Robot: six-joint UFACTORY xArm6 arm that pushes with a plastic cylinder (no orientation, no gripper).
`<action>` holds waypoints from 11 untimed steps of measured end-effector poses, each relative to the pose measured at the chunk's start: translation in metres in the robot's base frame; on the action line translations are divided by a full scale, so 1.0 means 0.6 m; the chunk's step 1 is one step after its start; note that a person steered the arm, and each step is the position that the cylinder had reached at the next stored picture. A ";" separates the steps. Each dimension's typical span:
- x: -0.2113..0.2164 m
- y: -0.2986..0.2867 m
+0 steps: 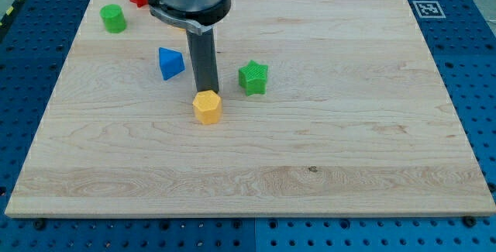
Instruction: Move your arm to red circle
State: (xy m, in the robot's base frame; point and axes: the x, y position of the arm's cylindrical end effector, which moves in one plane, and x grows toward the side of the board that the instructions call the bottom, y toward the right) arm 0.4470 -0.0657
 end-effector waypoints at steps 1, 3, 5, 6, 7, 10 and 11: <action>0.000 -0.013; -0.117 -0.014; -0.182 -0.045; -0.183 -0.110; -0.218 -0.182; -0.314 -0.180; -0.314 -0.157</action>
